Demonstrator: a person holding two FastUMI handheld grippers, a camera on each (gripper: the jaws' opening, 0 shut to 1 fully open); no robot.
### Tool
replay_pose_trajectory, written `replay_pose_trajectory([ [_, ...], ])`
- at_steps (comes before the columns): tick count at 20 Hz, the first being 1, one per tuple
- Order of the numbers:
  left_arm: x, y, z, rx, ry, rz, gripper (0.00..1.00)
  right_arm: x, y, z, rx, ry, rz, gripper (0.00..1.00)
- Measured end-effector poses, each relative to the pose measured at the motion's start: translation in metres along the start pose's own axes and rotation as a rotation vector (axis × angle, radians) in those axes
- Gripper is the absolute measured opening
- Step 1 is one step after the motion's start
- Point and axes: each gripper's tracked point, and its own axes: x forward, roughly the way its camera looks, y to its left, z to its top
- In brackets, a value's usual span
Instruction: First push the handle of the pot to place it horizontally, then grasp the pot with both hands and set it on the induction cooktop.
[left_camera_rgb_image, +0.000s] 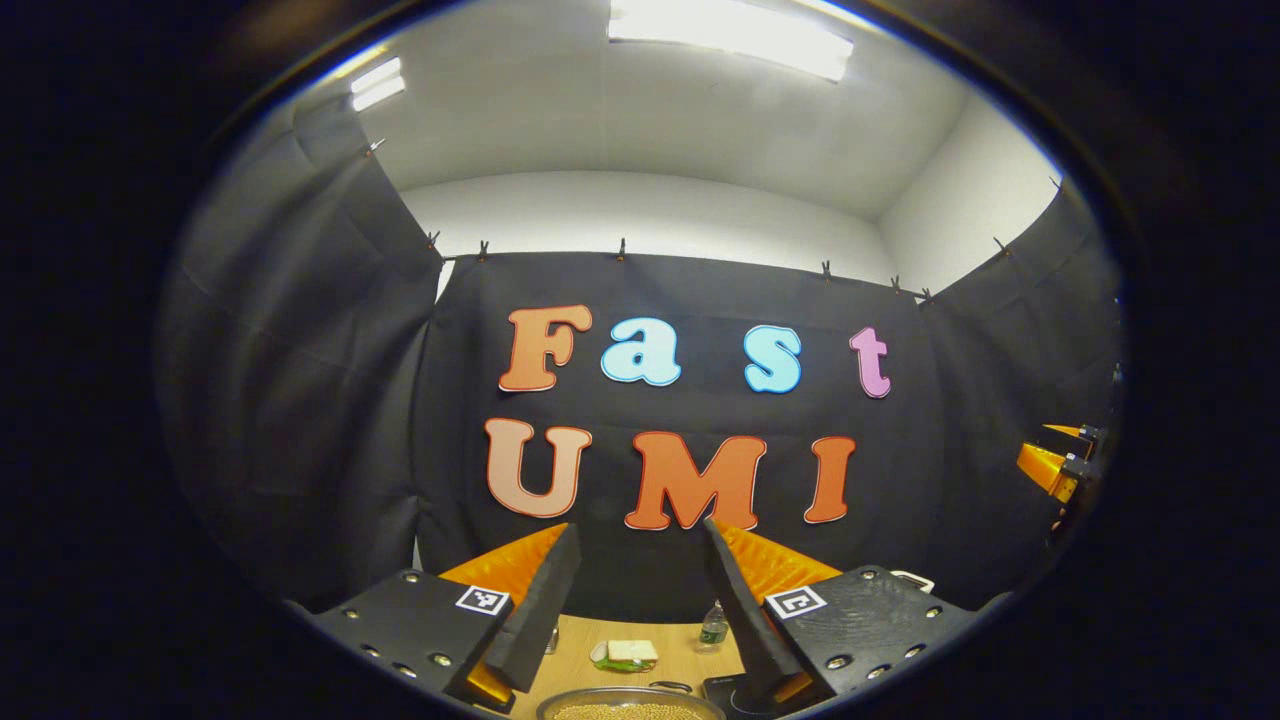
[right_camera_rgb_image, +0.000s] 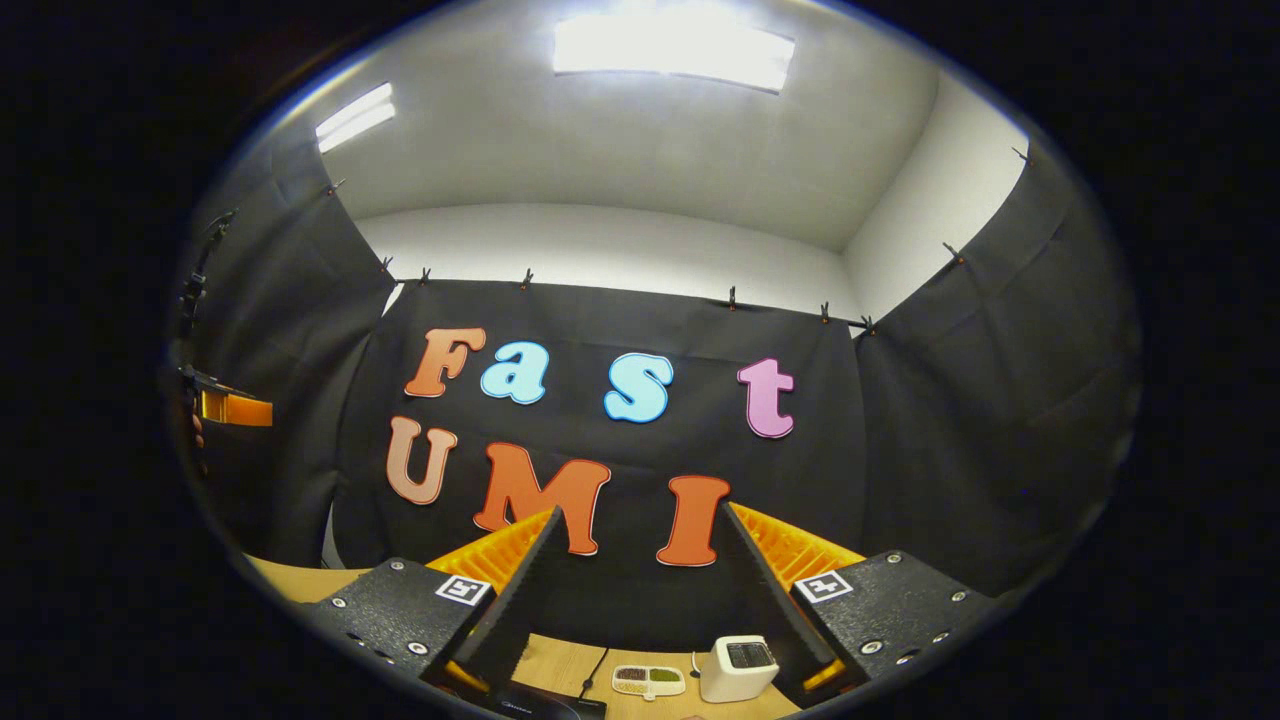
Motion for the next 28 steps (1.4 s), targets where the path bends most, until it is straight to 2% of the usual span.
replay_pose_trajectory([
  [5, 0.003, 0.004, -0.020, -0.011, 0.007, -0.001, 0.77, -0.001, 0.008, -0.014, -0.011, 0.011, 0.029, 0.95],
  [8, 0.007, 0.010, -0.037, 0.000, 0.034, 0.011, 0.78, -0.003, 0.009, -0.020, -0.035, 0.005, 0.013, 0.95],
  [11, 0.008, 0.007, -0.064, 0.004, 0.091, -0.012, 0.77, -0.005, 0.012, -0.025, -0.040, -0.004, 0.009, 0.95],
  [12, 0.006, 0.004, -0.071, 0.006, 0.113, -0.028, 0.81, -0.005, 0.014, -0.027, -0.039, -0.004, 0.012, 0.95],
  [13, 0.006, 0.004, -0.083, 0.010, 0.139, -0.037, 0.76, -0.005, 0.015, -0.031, -0.036, -0.002, 0.015, 0.95],
  [14, 0.005, 0.000, -0.094, 0.015, 0.166, -0.057, 0.60, -0.006, 0.018, -0.035, -0.033, 0.000, 0.021, 0.95],
  [15, 0.003, -0.004, -0.106, 0.017, 0.196, -0.074, 0.50, -0.006, 0.021, -0.040, -0.032, 0.004, 0.028, 0.95],
  [16, 0.001, -0.006, -0.121, 0.021, 0.232, -0.087, 0.34, -0.007, 0.023, -0.045, -0.033, 0.008, 0.033, 0.95],
  [17, 0.000, -0.004, -0.133, 0.022, 0.265, -0.085, 0.31, -0.006, 0.026, -0.050, -0.036, 0.009, 0.040, 0.95],
  [19, -0.004, -0.004, -0.162, 0.004, 0.340, -0.099, 0.01, -0.008, 0.030, -0.060, -0.041, 0.012, 0.043, 0.95],
  [25, -0.041, 0.002, -0.272, -0.010, 0.671, -0.079, 0.02, -0.012, 0.038, -0.088, -0.067, 0.015, 0.035, 0.95],
  [28, -0.059, 0.008, -0.313, -0.049, 0.790, -0.072, 0.02, -0.012, 0.041, -0.105, -0.072, 0.033, 0.040, 0.95],
])
